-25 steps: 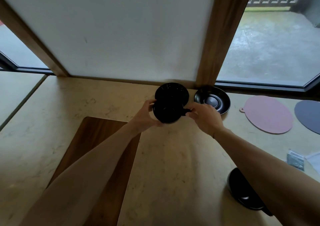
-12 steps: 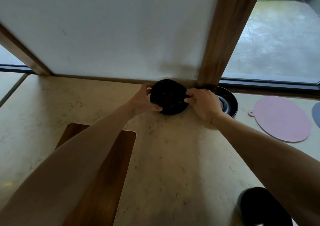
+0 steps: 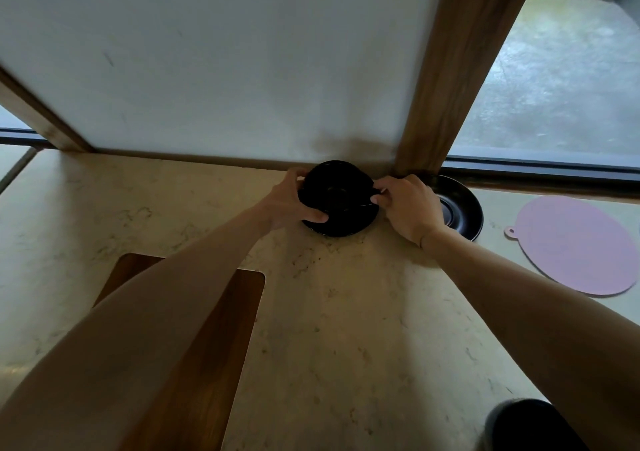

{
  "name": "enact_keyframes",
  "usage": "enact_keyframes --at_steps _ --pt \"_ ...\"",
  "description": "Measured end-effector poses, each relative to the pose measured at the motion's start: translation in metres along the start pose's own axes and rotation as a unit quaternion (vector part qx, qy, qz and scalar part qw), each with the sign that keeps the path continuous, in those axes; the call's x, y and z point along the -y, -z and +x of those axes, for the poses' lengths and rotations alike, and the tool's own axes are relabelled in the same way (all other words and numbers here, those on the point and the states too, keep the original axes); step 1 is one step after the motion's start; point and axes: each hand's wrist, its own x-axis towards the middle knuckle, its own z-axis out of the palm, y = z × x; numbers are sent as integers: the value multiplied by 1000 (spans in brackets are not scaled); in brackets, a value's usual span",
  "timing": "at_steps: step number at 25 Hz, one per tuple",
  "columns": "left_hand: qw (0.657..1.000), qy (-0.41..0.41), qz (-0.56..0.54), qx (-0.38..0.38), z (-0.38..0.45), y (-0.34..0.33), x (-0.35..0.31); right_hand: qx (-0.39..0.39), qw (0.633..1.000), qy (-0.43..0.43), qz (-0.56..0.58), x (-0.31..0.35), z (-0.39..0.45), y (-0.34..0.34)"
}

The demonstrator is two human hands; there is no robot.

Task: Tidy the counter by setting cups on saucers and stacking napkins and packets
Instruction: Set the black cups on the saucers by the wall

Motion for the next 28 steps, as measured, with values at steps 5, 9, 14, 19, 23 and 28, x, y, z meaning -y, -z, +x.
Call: enact_keyframes --at_steps 5,9,14,19,23,28 --pt "1000 -1 5 -3 5 1 2 -1 1000 -11 5 -6 4 -8" --pt "1000 -11 14 0 5 -1 6 0 1000 -20 10 -10 6 -13" --pt "999 -17 23 -25 7 -7 12 -16 999 -36 24 -8 7 -17" --pt "999 -15 35 -36 9 -9 16 -16 999 -35 26 -12 11 -18" --pt "997 -5 69 -41 10 -13 20 -21 999 -37 29 -13 13 -17" --pt "996 -7 84 -41 13 -17 19 -27 999 -33 32 -16 8 -20"
